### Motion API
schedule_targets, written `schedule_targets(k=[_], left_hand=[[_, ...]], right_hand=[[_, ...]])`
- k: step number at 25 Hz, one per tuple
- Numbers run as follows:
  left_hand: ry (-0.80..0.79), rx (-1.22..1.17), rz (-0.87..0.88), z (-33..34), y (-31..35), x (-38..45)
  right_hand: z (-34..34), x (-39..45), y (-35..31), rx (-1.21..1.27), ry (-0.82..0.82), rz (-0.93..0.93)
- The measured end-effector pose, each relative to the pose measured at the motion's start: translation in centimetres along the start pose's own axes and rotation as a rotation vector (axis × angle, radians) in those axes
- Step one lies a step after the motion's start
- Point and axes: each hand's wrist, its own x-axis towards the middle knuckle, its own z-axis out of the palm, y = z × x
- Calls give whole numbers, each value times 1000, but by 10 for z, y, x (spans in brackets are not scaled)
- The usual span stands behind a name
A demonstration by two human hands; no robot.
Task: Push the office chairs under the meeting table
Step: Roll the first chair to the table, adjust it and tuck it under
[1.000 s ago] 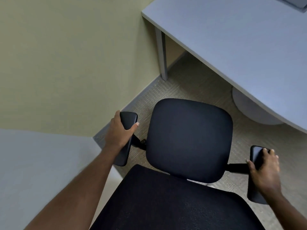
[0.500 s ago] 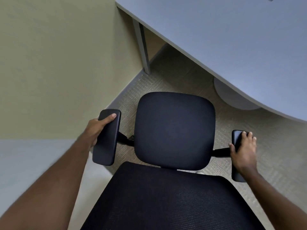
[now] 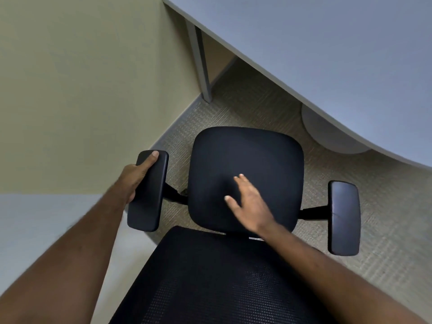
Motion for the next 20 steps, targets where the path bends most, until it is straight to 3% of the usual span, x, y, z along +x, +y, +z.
schedule_targets(k=[4,9,20], left_hand=[[28,-31,16,1,-5,-2],[45,-39,20,-2,-15,1],[82,-33,-58,19,-66,16]], right_hand=[[52,-6,-80,47,-247,-20],[94,-36,-89,-158,-692,155],[97,-51,-65,-194,-749,144]])
